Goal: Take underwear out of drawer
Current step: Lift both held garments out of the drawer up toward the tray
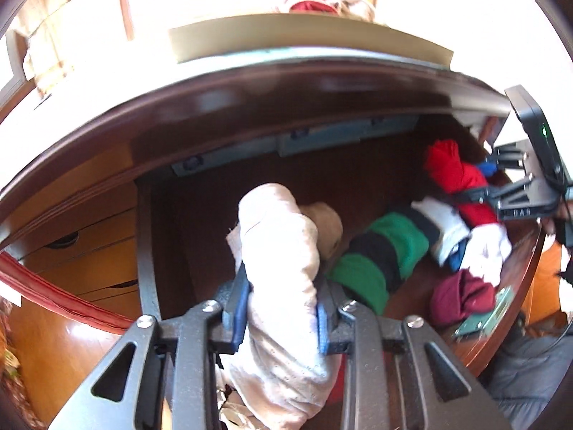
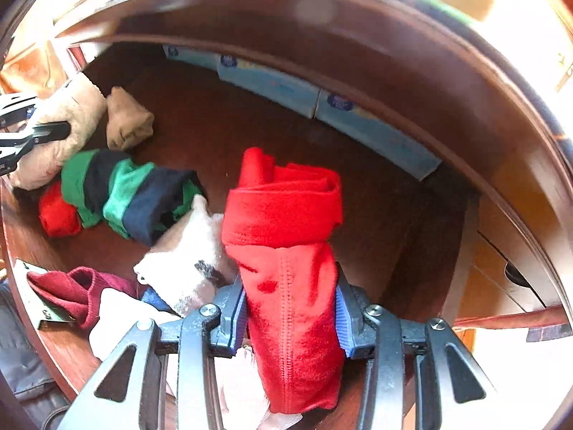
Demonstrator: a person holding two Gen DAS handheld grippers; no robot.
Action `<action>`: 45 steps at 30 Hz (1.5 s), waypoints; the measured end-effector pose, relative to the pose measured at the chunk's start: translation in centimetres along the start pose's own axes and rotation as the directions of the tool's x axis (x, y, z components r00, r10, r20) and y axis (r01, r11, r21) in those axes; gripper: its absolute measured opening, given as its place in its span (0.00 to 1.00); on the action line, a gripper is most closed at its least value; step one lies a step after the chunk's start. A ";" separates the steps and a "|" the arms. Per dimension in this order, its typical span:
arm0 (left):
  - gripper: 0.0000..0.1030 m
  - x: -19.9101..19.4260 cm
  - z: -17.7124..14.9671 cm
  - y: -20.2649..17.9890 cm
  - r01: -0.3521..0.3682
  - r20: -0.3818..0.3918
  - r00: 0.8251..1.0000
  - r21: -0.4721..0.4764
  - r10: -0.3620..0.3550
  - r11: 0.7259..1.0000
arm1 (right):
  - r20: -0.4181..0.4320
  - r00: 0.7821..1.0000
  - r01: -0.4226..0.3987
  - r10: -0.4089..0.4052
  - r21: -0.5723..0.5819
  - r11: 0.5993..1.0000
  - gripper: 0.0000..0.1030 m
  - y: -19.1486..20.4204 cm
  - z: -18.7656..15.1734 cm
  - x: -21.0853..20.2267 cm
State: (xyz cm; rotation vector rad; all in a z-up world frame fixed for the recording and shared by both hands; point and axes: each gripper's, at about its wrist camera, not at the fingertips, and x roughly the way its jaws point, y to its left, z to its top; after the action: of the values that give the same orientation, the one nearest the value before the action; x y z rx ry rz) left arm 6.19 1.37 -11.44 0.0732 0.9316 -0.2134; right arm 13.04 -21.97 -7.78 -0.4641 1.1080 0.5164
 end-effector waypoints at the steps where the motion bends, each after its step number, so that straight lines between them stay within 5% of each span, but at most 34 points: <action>1: 0.27 -0.2 0.4 0.3 -0.006 0.016 1.000 -0.008 0.006 1.000 | 0.017 1.000 -0.004 0.003 0.006 1.000 0.42 -0.4 -0.8 -0.5; 9: 0.27 -1.5 0.8 0.7 -0.005 0.127 0.992 -0.065 0.013 0.998 | 0.121 0.993 0.005 -0.006 0.010 1.000 0.42 -0.5 -1.4 -3.2; 45: 0.27 -3.7 -0.6 0.2 0.013 0.346 0.938 -0.150 0.040 0.989 | 0.394 0.919 -0.011 -0.004 0.036 0.999 0.42 -3.3 -7.6 -10.2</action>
State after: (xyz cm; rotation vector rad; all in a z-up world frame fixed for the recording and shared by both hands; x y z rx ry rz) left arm 3.61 2.18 -8.85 -0.0961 0.5905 -0.1365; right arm 5.92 -30.69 -0.90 -0.3064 0.7286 0.5629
